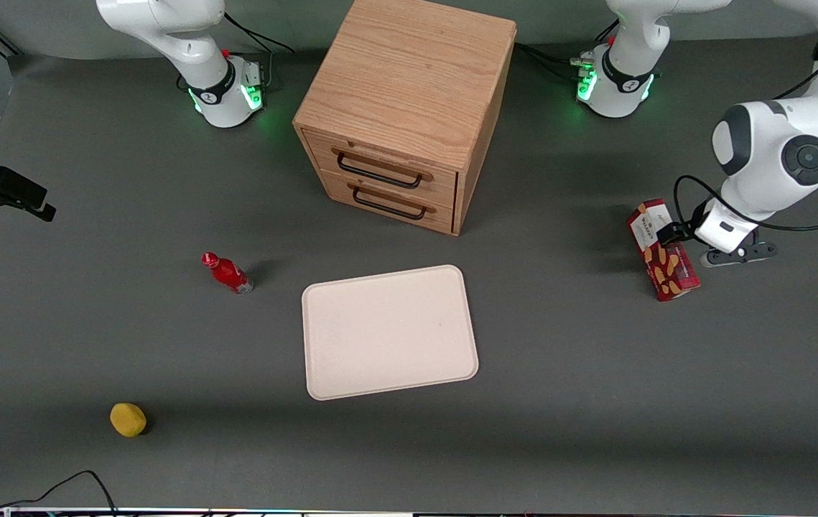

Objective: Place red cookie box on tray
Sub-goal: 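Close the left gripper on the red cookie box and lift it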

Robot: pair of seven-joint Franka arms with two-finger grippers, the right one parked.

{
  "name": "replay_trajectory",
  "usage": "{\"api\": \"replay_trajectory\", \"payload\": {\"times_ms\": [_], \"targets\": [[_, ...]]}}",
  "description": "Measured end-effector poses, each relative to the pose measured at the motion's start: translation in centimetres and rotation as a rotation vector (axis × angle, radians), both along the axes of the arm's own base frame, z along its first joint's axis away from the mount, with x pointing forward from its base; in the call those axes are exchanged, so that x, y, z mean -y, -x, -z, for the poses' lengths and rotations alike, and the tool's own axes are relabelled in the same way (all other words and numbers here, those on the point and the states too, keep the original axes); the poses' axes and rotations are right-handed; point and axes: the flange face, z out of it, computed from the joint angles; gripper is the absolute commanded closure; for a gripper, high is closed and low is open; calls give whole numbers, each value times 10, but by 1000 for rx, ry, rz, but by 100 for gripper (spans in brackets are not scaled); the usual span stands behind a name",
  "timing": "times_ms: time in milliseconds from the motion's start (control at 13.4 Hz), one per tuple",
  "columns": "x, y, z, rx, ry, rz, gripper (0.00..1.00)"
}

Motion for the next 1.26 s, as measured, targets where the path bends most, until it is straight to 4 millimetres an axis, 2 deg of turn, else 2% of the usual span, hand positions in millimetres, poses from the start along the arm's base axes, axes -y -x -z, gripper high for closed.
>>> {"api": "replay_trajectory", "payload": {"times_ms": [149,223,446,595,669,1041,1116,1264], "targets": [[-1,-1,13,8,10,-20,9],[-1,-2,19,13,11,-24,15],[0,-3,27,23,9,-26,51],[1,-3,28,22,9,-25,69],[1,-3,28,22,9,-24,72],[2,-2,25,9,12,-21,75],[4,-1,19,-9,16,-17,75],[15,0,-12,-45,29,6,75]]}}
